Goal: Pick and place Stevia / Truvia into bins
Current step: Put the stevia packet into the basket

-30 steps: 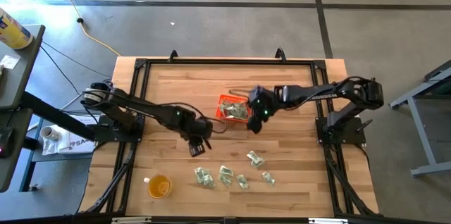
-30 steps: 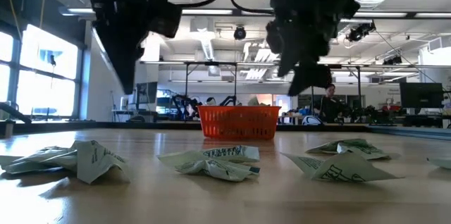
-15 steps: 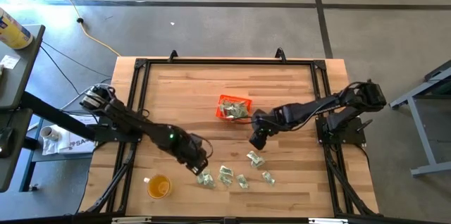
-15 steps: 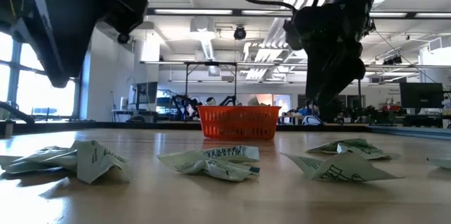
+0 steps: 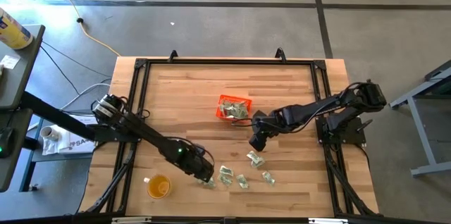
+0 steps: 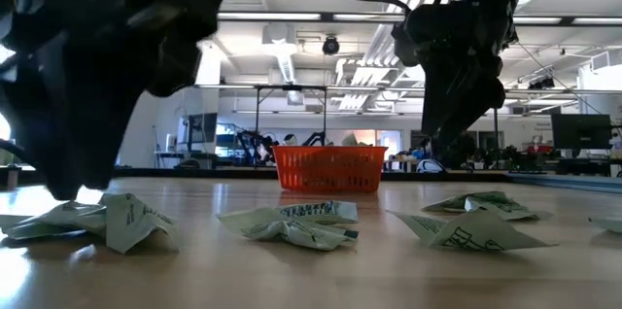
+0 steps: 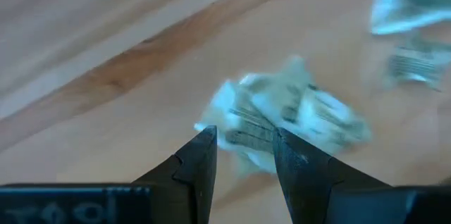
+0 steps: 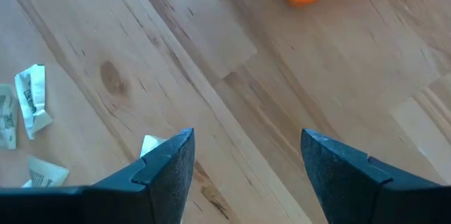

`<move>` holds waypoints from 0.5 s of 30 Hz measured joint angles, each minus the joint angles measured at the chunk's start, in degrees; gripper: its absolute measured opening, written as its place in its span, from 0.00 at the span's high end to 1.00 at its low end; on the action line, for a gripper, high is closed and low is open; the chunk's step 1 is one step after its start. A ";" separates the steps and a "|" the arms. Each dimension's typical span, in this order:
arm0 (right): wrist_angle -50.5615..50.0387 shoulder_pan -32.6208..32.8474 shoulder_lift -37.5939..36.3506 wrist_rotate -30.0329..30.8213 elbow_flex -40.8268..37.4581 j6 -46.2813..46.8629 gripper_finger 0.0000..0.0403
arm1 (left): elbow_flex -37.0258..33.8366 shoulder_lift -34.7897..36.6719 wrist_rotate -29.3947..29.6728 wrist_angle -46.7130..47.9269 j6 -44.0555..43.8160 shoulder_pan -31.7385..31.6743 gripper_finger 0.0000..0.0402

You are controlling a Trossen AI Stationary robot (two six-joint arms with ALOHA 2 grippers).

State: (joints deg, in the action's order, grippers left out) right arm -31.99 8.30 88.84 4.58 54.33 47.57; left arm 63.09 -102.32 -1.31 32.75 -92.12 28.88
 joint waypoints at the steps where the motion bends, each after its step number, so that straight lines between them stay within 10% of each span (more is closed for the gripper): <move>1: -0.02 0.02 0.00 0.06 0.00 0.00 0.38 | -0.04 -0.37 0.46 1.06 -0.18 0.00 0.56; 15: -0.62 0.84 0.00 2.79 0.00 -0.39 0.38 | 0.18 -3.35 2.49 2.41 1.14 -0.52 0.67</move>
State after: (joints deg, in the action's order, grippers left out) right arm -32.61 9.14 88.84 7.37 54.33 47.18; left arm 63.27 -105.67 1.18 35.16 -90.98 28.36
